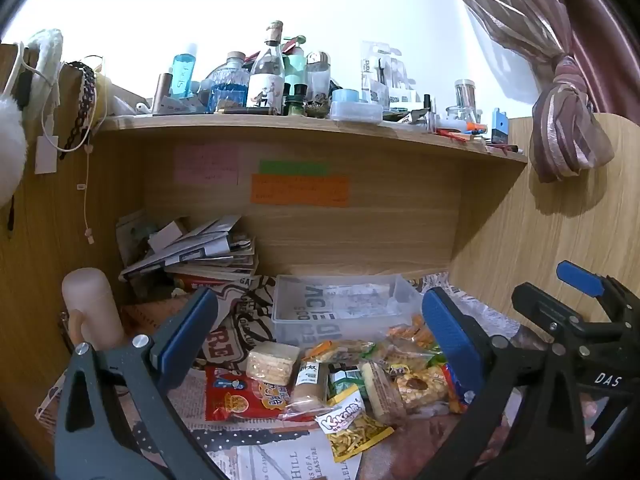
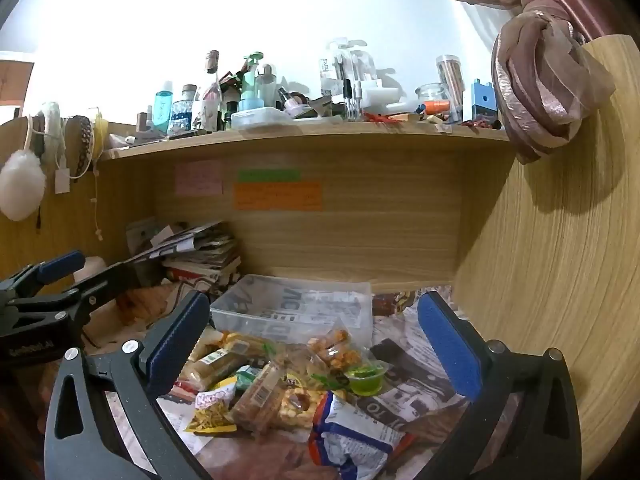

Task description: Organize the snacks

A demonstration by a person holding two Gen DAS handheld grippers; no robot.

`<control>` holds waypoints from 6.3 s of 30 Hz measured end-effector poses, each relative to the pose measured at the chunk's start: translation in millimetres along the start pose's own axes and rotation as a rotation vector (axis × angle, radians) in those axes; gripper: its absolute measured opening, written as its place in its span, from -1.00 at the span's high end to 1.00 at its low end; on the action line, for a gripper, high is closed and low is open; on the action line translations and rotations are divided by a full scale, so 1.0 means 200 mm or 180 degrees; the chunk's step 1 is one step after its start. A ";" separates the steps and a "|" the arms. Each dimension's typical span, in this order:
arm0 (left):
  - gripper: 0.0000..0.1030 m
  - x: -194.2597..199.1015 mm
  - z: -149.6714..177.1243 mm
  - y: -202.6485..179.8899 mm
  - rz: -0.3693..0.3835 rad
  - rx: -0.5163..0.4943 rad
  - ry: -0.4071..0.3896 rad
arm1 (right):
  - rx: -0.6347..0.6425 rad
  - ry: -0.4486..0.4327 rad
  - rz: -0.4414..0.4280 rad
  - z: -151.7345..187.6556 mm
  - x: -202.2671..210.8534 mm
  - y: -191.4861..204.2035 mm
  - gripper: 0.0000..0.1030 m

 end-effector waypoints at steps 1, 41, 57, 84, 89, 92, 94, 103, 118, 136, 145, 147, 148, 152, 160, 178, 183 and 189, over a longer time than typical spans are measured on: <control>-1.00 0.00 0.00 0.00 -0.0009 -0.0002 0.0018 | 0.0003 -0.0010 -0.0004 0.00 0.00 0.00 -1.00; -1.00 0.00 0.00 -0.02 0.0011 -0.0033 -0.0030 | -0.0069 0.0023 -0.0047 0.00 -0.01 0.00 -1.00; -1.00 -0.01 0.01 0.02 -0.0001 -0.0001 -0.0026 | -0.0070 0.0047 -0.0074 0.01 -0.01 0.02 -1.00; -1.00 0.01 -0.01 0.02 -0.0030 -0.0009 -0.0032 | -0.0071 0.0060 -0.0046 0.01 -0.01 0.03 -1.00; -1.00 -0.01 0.01 0.02 -0.0012 -0.0014 0.0027 | -0.0078 0.0166 -0.0051 0.03 -0.03 0.00 -1.00; -1.00 -0.04 0.04 0.01 0.0029 -0.0020 0.0095 | -0.0091 0.0222 -0.0005 0.07 -0.05 -0.03 -1.00; -1.00 -0.06 0.07 0.01 0.0079 -0.0034 0.0179 | -0.0098 0.0290 0.0050 0.09 -0.06 -0.06 -1.00; -0.82 -0.24 0.28 -0.03 0.0275 -0.0074 0.0737 | -0.0137 0.0709 0.0259 0.25 -0.14 -0.21 -1.00; -0.74 -0.53 0.60 -0.13 0.0481 0.0103 0.1550 | -0.0175 0.1403 0.0349 0.53 -0.30 -0.35 -1.00; -0.79 -0.58 0.71 -0.13 0.0463 0.0350 0.1749 | -0.0407 0.1566 0.0092 0.55 -0.39 -0.40 -0.97; -0.31 -0.58 0.71 -0.19 0.0582 0.0243 0.1682 | -0.0390 0.1547 -0.0042 0.54 -0.35 -0.37 -0.49; 0.00 -0.58 0.71 -0.24 0.0655 0.0190 0.1657 | -0.0400 0.1540 -0.0124 0.54 -0.34 -0.36 -0.02; 0.09 -0.58 0.70 -0.26 0.0673 0.0176 0.1666 | -0.0433 0.1577 -0.0180 0.53 -0.35 -0.36 0.08; 0.12 -0.58 0.69 -0.26 0.0672 0.0154 0.1686 | -0.0297 0.1530 -0.0095 0.53 -0.34 -0.32 0.13; 0.14 -0.49 0.61 -0.22 0.0734 0.0158 0.1566 | -0.0318 0.1350 -0.0054 0.44 -0.30 -0.34 0.20; 0.14 -0.46 0.17 -0.07 0.0545 0.0034 0.0836 | -0.0223 0.0710 -0.0172 0.07 -0.36 -0.25 0.21; 0.14 -0.57 0.09 -0.03 0.0542 0.0049 0.0833 | -0.0163 0.0619 -0.0248 -0.02 -0.44 -0.19 0.21; 0.14 -0.70 0.01 0.01 0.0535 0.0073 0.0844 | -0.0144 0.0594 -0.0296 -0.09 -0.56 -0.15 0.21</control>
Point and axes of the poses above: each gripper's, at about its wrist camera, not at the fingertips, and x roughly against the way its jaws point, y to its left, z to its underside, the point moved 2 cm from there along -x, roughly the way its jaws point, and after that the axes turned 9 degrees about -x, right-handed, at the moved point
